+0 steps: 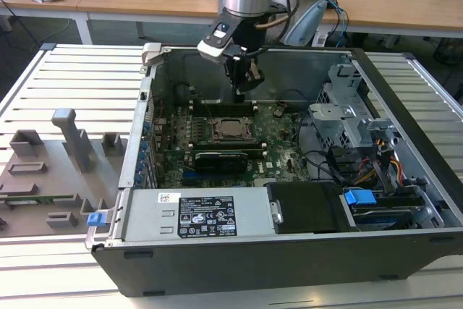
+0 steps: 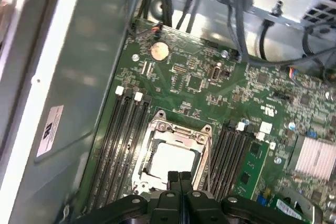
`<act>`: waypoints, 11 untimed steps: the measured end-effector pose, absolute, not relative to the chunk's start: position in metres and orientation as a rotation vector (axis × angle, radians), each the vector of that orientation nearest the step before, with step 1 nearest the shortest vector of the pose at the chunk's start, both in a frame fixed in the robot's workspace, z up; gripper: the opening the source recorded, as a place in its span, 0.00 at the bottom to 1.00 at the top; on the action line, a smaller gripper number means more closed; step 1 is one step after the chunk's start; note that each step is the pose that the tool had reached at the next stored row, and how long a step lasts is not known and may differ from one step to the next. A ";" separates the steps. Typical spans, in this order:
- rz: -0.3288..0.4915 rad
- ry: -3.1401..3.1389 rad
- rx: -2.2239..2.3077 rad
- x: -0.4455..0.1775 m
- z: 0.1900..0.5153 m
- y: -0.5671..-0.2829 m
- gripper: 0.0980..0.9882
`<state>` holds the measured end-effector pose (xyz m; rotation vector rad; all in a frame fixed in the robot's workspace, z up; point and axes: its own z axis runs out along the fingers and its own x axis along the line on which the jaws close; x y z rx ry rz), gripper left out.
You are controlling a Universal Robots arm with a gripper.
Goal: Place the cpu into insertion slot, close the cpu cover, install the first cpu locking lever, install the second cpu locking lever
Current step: 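Install the first cpu locking lever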
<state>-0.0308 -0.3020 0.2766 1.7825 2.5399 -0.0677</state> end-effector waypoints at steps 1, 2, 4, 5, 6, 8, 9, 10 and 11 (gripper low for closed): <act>-0.066 2.582 1.719 -0.031 0.277 -0.302 0.01; -0.065 2.606 1.682 -0.031 0.277 -0.302 0.01; -0.063 2.662 1.589 -0.031 0.277 -0.302 0.01; -0.063 2.680 1.558 -0.031 0.277 -0.302 0.01; -0.061 2.709 1.505 -0.031 0.277 -0.302 0.01; -0.059 2.752 1.422 -0.031 0.277 -0.302 0.01; -0.059 2.764 1.398 -0.031 0.277 -0.302 0.01; -0.058 2.772 1.381 -0.031 0.277 -0.302 0.01; -0.058 2.786 1.352 -0.031 0.277 -0.302 0.01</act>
